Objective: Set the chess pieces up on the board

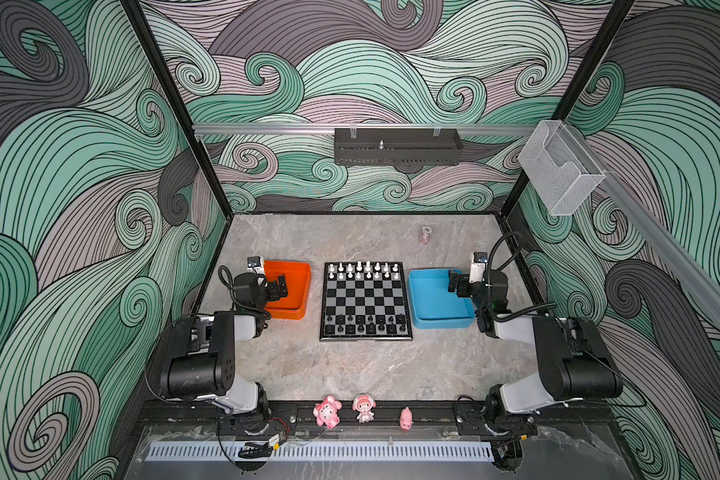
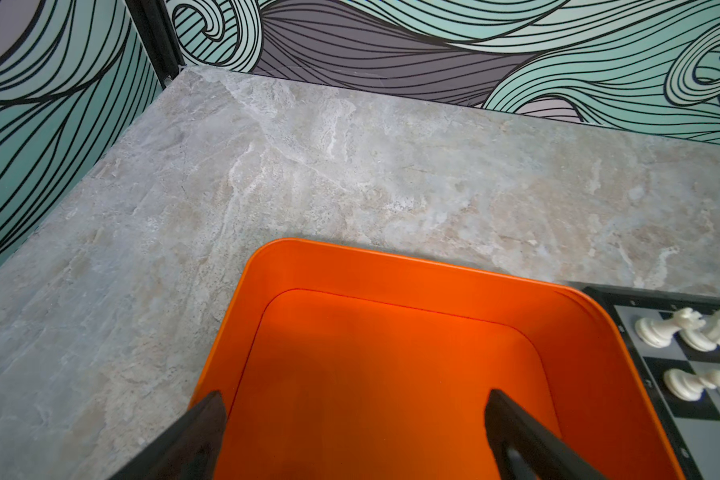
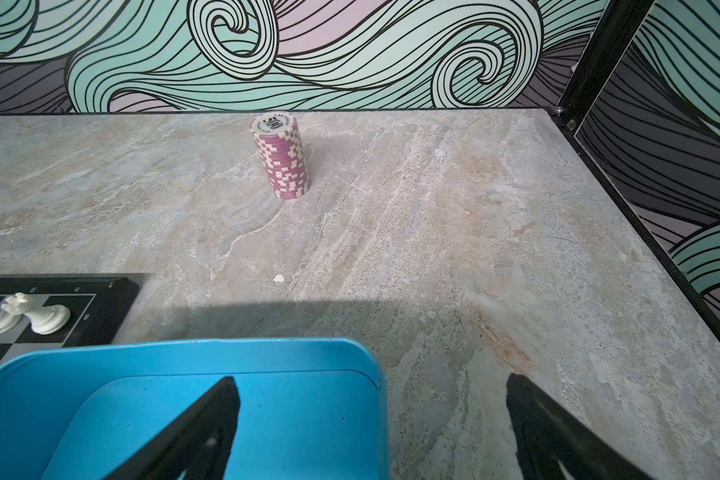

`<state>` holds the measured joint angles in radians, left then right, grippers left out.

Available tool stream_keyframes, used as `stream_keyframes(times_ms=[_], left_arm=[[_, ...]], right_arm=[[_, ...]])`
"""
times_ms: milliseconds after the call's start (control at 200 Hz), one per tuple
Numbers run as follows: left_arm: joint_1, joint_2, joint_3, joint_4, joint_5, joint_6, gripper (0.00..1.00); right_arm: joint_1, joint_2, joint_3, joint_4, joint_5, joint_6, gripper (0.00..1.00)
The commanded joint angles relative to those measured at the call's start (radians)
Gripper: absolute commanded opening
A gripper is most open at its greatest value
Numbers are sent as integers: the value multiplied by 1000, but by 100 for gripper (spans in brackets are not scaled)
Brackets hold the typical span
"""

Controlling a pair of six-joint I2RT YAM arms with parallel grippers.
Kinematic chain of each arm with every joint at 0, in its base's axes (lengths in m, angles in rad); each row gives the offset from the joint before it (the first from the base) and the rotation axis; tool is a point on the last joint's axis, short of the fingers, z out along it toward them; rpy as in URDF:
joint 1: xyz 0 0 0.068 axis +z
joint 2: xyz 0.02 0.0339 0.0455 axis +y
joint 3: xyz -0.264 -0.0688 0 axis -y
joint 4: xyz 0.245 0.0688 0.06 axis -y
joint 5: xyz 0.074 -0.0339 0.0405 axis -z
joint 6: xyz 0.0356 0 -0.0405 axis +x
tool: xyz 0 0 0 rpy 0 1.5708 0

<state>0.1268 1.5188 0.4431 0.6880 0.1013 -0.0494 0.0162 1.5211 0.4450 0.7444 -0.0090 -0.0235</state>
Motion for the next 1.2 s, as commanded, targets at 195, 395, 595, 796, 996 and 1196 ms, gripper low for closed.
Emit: stream_keyframes(times_ms=[195,395,595,796,996,1196], left_arm=[[-20,9,24,-14,55,51,99],[-26,7,23,-15,48,51,99],[-25,9,35,-36,-30,17,99],[-27,10,33,-33,-31,19,99],[-27,10,34,-33,-30,19,99],[-26,15,38,-38,-31,17,99]], right_arm=[[-7,12,-28,71,-61,-26,99],[-20,25,-30,89,-56,-5,99],[-17,20,-34,92,-51,-8,99],[-18,18,-52,124,-147,-46,99],[-18,17,-55,129,-147,-44,99],[-18,17,-55,129,-147,-44,99]])
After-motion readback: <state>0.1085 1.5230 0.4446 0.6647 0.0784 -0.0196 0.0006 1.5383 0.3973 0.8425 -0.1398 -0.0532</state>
